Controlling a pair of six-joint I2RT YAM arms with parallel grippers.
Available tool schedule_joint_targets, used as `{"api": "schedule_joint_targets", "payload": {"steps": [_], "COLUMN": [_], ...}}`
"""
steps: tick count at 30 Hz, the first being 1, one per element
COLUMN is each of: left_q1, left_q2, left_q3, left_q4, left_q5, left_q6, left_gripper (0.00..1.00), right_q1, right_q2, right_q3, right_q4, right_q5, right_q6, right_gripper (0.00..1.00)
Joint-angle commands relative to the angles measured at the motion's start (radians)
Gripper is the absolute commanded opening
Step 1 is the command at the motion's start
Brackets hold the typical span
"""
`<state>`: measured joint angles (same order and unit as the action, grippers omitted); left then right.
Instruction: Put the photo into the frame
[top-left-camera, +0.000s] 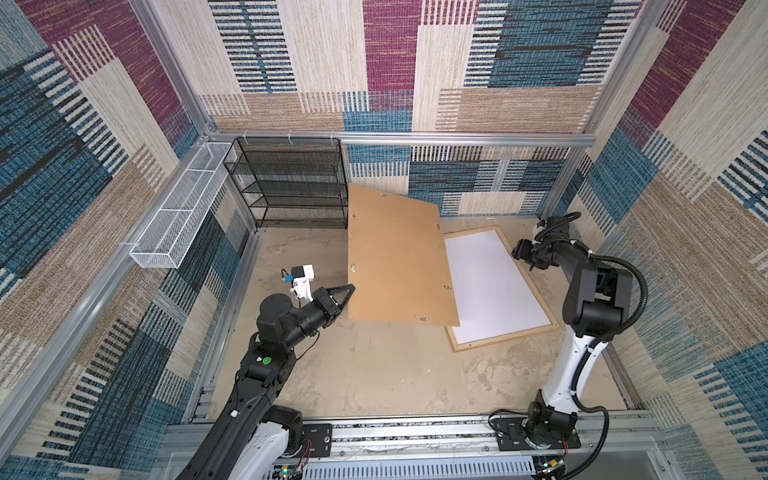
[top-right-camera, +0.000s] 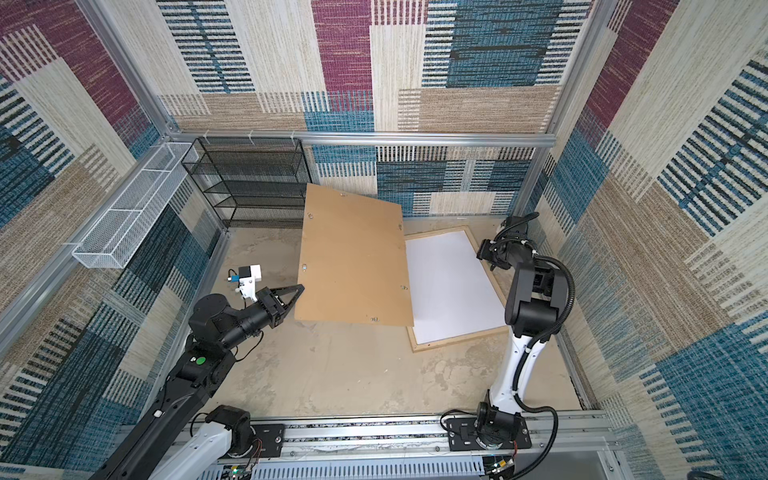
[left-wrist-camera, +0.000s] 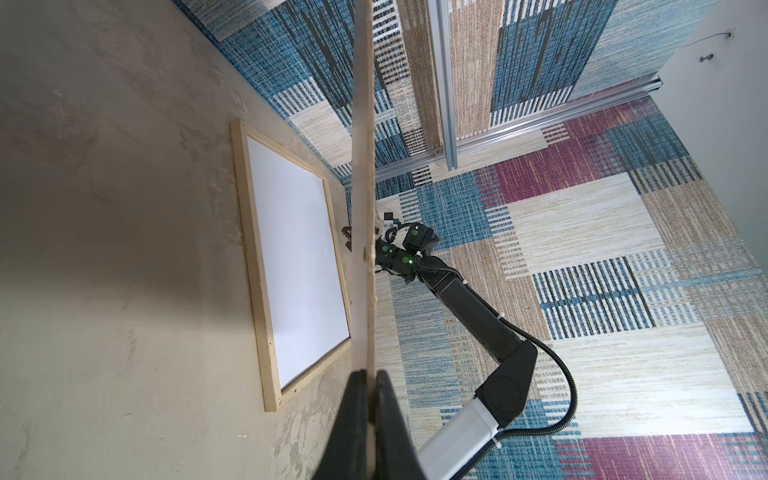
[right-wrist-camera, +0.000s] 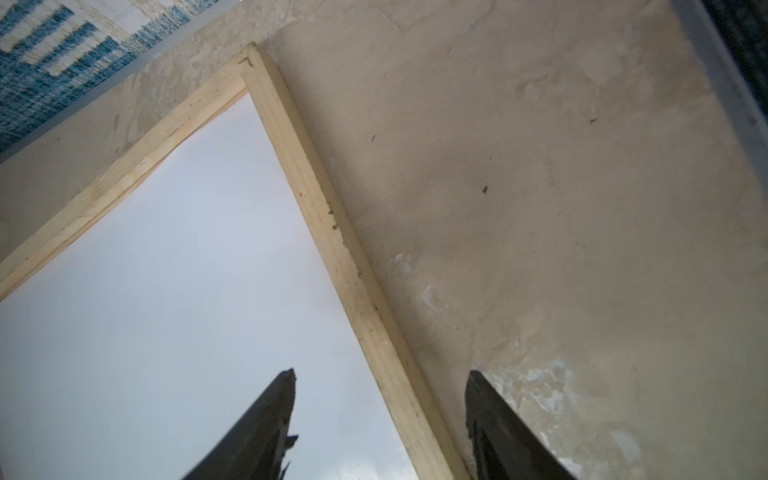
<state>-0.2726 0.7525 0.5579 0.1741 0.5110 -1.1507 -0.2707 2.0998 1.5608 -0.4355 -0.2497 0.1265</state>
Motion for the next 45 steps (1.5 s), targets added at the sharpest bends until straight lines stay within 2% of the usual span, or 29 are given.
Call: {"api": "schedule_joint_targets", "payload": {"steps": [1, 4, 9, 15, 25, 32, 38, 45], "left_q1": [-0.029, -0.068, -0.101, -0.130, -0.152, -0.158, -0.158, -0.160], "left_q2": [0.025, 0.067, 0.168, 0.231, 0.281, 0.310, 0.328, 0.363], "left_q3": [-0.013, -0.034, -0.064, -0.052, -0.044, -0.035, -0.038, -0.080], "left_q4": [0.177, 0.210, 0.343, 0.375, 0.395, 0.402, 0.393, 0.464], "left_q5": [-0.048, -0.083, -0.083, -0.104, -0.115, -0.120, -0.142, -0.148], "left_q6": [0.008, 0.021, -0.007, 0.012, 0.019, 0.030, 0.046, 0.021], "left_gripper": [0.00, 0.00, 0.00, 0.00, 0.00, 0.00, 0.00, 0.00], "right_q1": [0.001, 0.001, 0.002, 0.001, 0.001, 0.006, 0.090, 0.179], "right_q2": [-0.001, -0.007, -0.022, -0.040, -0.163, -0.261, -0.277, -0.329], "right_q3": [-0.022, -0.045, -0.075, -0.119, -0.365, -0.533, -0.594, -0.686], "right_q4": [0.041, 0.061, 0.079, 0.103, 0.211, 0.321, 0.365, 0.433], "right_q5": [-0.103, -0.152, -0.206, -0.289, -0.299, -0.415, -0.433, -0.448], "right_q6": [-0.007, -0.001, 0.008, 0.040, 0.118, 0.179, 0.210, 0.274], "right_gripper": [0.66, 0.65, 0.64, 0.62, 0.60, 0.59, 0.58, 0.58]}}
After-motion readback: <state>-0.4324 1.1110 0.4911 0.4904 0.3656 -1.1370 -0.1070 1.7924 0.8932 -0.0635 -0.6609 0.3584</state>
